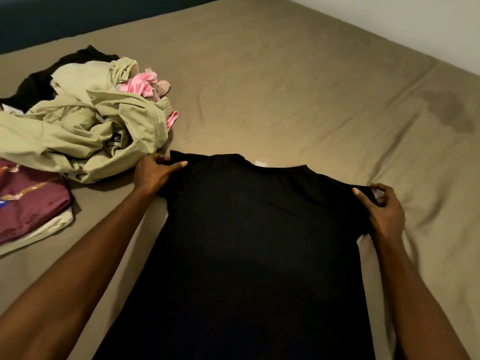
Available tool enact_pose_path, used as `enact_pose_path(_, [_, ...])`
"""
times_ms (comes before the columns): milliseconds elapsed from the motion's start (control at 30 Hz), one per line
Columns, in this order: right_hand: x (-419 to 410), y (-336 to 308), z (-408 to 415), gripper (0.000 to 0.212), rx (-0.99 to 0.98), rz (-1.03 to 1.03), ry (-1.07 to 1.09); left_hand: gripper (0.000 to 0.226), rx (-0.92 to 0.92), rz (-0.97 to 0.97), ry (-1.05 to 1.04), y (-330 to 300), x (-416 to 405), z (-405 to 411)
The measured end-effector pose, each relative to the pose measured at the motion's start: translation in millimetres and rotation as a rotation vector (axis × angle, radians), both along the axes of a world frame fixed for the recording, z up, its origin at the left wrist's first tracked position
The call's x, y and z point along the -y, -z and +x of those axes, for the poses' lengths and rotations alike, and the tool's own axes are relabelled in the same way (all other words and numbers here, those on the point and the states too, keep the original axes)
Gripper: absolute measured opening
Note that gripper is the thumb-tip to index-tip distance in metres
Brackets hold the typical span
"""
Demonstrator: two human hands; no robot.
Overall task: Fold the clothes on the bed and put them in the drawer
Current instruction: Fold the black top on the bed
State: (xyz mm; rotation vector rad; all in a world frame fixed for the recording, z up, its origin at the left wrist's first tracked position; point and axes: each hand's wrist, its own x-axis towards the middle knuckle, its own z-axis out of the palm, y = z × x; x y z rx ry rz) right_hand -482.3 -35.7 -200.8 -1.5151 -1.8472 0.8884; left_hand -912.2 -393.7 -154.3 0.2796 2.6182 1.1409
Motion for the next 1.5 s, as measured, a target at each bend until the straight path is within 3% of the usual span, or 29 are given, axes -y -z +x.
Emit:
enact_pose_path(67, [-7.0,4.2,2.1,0.053,0.010,0.022,-0.049,0.064,-0.033,-0.008,0.039,1.3,-4.9,-3.0])
enact_pose_path(133, [-15.8,12.1,4.5,0.039,-0.118,0.018,-0.032,0.044,-0.082,-0.030,0.040,6.0,-7.8,-6.0])
enact_pose_path(233, [-20.9,19.7,4.5,0.024,-0.352,-0.015,0.065,0.036,-0.118,-0.027,-0.046,15.7,-8.3,-6.8])
enact_pose_path(300, [-18.5,20.9,3.3,0.023,-0.409,-0.019,0.129,0.034,-0.159,-0.050,-0.105,18.9,-9.2,-3.3])
enact_pose_path(500, [-18.3,18.2,-1.8,0.020,-0.214,0.017,0.169,0.037,-0.361,-0.338,-0.015,3.5,-25.8,19.4])
enact_pose_path(633, [-17.8,19.2,-4.5,0.031,-0.172,0.039,0.150,0.042,-0.681,-0.598,0.042,-3.4,-46.0,49.0])
enact_pose_path(767, [-22.2,29.0,1.2,0.036,-0.178,0.074,0.101,0.034,-0.833,-0.400,0.362,0.9,-85.9,83.7])
enact_pose_path(900, [-24.7,36.3,4.7,0.040,-0.207,0.063,0.102,0.043,-0.803,-0.150,0.659,7.4,-153.5,129.1])
enact_pose_path(1000, [-25.1,39.9,5.8,0.033,-0.246,0.061,0.114,0.065,-0.662,-0.177,0.829,6.2,-209.3,156.0])
enact_pose_path(1067, [-25.8,41.1,6.0,0.021,-0.258,0.045,0.135,0.063,-0.552,-0.215,0.902,7.4,-242.1,165.4])
enact_pose_path(1200, [-22.3,43.9,2.4,0.012,-0.266,0.095,0.151,0.033,-0.433,-0.127,0.891,23.5,-277.2,159.0])
enact_pose_path(1500, [-18.2,48.8,-0.8,0.014,-0.229,0.184,0.200,0.036,-0.251,0.019,0.821,34.6,-280.8,150.4])
